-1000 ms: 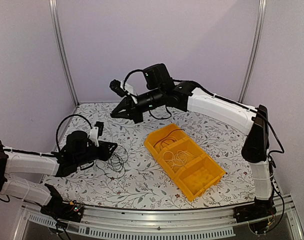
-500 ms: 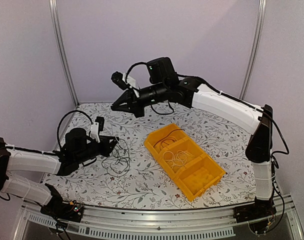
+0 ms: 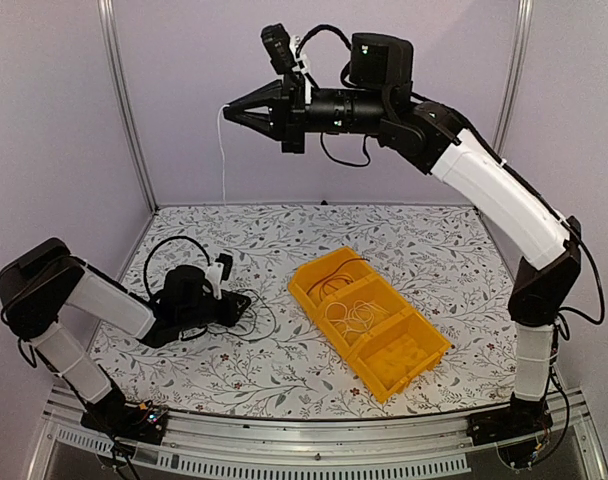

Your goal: Untangle the cables

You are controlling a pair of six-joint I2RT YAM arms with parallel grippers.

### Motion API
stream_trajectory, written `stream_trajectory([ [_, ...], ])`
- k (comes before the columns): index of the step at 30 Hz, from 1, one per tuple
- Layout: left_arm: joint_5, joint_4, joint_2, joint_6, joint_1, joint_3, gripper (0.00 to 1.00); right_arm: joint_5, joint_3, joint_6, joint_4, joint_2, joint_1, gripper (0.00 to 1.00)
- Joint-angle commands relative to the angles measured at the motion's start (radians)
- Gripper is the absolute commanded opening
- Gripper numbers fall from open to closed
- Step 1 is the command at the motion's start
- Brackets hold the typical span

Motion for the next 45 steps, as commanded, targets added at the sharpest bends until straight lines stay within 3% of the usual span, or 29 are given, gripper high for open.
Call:
stream_trajectory([
  [1, 0.003, 0.036, 0.059, 0.020, 0.007, 0.041, 0.18, 0.054, 0.066, 0.065, 0.125, -0.075, -0.008, 0.00],
  [10, -0.059, -0.061, 0.111, 0.004, 0.028, 0.039, 0.18, 0.291, 0.099, -0.044, 0.334, -0.178, -0.019, 0.00],
  [20, -0.103, -0.166, 0.095, -0.031, 0.052, 0.015, 0.23, 0.485, 0.112, -0.431, 0.441, -0.282, -0.029, 0.00],
  [28, -0.092, -0.250, 0.094, -0.024, 0.078, 0.053, 0.25, 0.548, 0.071, -0.566, 0.453, -0.356, -0.169, 0.00],
  [37, -0.060, -0.346, 0.048, 0.017, 0.088, 0.141, 0.28, 0.570, -0.383, -0.641, 0.450, -0.564, -0.290, 0.00],
  [40, -0.050, -0.396, 0.033, 0.010, 0.088, 0.181, 0.30, 0.564, -0.473, -0.644, 0.441, -0.610, -0.374, 0.00],
  [45, -0.004, -0.406, 0.005, 0.002, 0.088, 0.203, 0.33, 0.562, -0.535, -0.592, 0.406, -0.637, -0.413, 0.00],
])
